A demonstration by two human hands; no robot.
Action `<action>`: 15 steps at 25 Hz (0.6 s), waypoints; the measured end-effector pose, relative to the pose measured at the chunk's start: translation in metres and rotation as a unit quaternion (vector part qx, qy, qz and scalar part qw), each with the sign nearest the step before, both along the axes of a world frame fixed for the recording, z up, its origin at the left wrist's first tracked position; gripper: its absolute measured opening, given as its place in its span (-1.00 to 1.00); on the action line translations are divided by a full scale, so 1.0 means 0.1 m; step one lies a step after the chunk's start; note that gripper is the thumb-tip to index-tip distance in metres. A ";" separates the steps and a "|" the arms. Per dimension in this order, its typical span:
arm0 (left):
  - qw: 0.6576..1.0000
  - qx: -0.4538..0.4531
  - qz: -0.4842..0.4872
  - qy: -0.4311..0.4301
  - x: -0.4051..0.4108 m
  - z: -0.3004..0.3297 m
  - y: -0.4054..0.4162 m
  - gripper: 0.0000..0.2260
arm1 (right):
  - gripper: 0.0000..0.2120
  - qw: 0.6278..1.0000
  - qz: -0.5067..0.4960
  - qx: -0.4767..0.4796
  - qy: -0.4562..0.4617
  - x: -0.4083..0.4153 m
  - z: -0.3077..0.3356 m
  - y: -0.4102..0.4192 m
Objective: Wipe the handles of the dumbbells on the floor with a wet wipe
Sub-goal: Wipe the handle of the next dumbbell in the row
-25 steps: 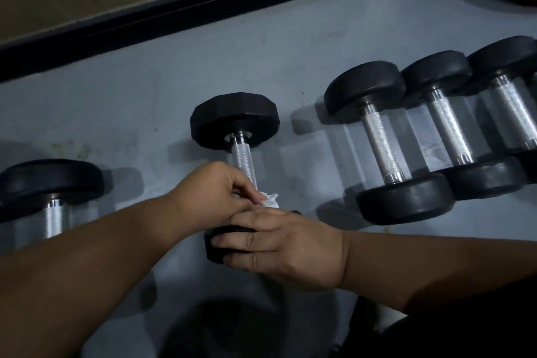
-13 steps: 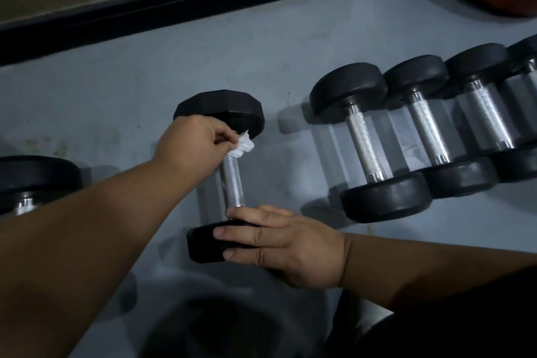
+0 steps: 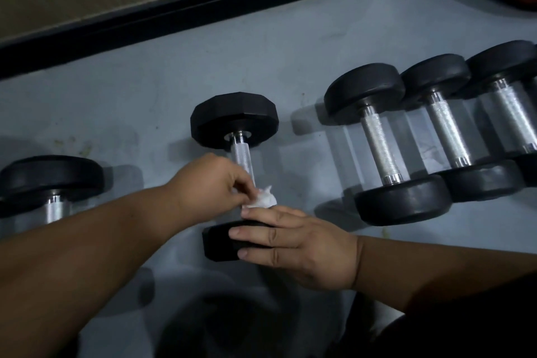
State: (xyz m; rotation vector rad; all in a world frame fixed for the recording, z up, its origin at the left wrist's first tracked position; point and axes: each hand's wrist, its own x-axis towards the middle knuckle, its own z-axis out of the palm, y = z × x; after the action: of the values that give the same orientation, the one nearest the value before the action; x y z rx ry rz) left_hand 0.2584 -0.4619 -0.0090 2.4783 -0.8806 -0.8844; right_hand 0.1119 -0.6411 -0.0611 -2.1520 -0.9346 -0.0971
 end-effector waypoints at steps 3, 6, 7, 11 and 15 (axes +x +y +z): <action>0.993 -0.032 0.099 -0.061 0.21 -0.06 -0.16 -0.88 | -0.66 1.000 0.000 0.009 0.003 0.00 0.00 0.01; 0.980 -0.046 0.153 -0.121 0.36 -0.12 -0.23 -0.86 | -0.68 1.000 0.002 0.011 0.001 -0.01 0.00 0.00; 0.977 -0.054 0.164 -0.126 0.37 -0.15 -0.24 -0.86 | -0.68 1.000 0.000 0.011 0.000 -0.01 0.00 -0.01; 0.970 -0.096 0.212 -0.074 0.28 -0.17 -0.21 -0.85 | -0.67 1.000 -0.008 0.014 0.000 -0.01 -0.02 0.00; 0.989 -0.052 0.134 0.030 0.13 -0.05 -0.11 -0.85 | -0.66 1.000 -0.012 0.010 -0.006 -0.02 -0.02 -0.01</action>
State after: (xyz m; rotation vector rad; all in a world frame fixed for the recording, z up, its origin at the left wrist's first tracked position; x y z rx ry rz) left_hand 0.2709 -0.4732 -0.0140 2.3939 -0.5414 -0.7946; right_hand 0.1095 -0.6422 -0.0631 -2.1478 -0.9100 -0.1299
